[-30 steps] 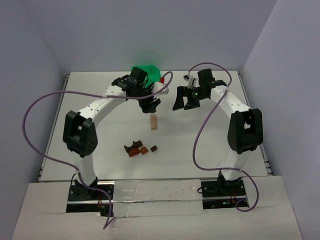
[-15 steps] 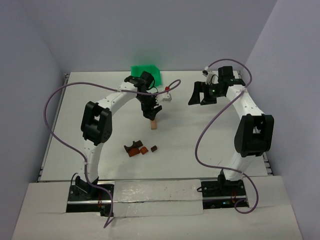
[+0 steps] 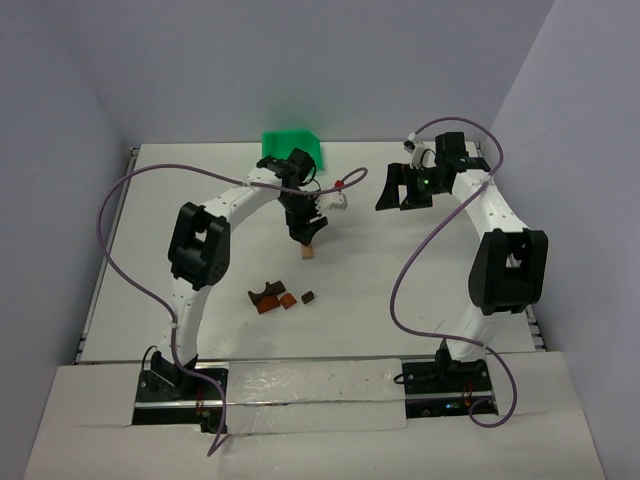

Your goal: Build the wood block tower

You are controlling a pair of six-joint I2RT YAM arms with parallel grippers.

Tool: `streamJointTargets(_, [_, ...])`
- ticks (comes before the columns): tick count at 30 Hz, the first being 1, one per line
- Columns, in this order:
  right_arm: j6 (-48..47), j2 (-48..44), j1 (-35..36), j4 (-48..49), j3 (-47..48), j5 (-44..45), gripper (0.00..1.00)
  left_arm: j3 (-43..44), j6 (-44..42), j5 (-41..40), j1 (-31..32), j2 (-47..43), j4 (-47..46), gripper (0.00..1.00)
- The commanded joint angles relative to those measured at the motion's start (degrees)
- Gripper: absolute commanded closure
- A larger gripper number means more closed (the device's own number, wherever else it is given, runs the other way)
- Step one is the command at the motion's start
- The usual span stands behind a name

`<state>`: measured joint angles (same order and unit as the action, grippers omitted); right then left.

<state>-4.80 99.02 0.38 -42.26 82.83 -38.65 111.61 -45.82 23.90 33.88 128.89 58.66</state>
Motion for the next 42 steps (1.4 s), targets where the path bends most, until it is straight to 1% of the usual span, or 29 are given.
streamJointTargets(1, [-0.5,-2.4,0.0,-0.6,1.7,-0.6,0.0,3.3,0.8,-1.7,0.7,1.9,-0.5,0.83])
streamJointTargets(16, [-0.2,-2.2,0.1,-0.4,1.5,-1.2,0.0,3.3,2.0,-4.0,1.7,2.5,-1.4,0.8])
streamJointTargets(23, [0.0,-1.7,0.0,-0.4,1.7,-1.6,0.0,2.1,1.4,-4.2,2.2,1.3,-2.8,0.76])
streamJointTargets(32, [0.0,-1.5,0.0,-0.4,1.8,-1.9,0.0,0.5,0.8,-4.3,2.4,0.3,-3.8,0.73])
streamJointTargets(42, [0.2,-1.0,0.0,-0.5,2.0,-2.3,0.0,-2.8,-0.3,-6.5,2.4,-1.9,-5.8,0.72])
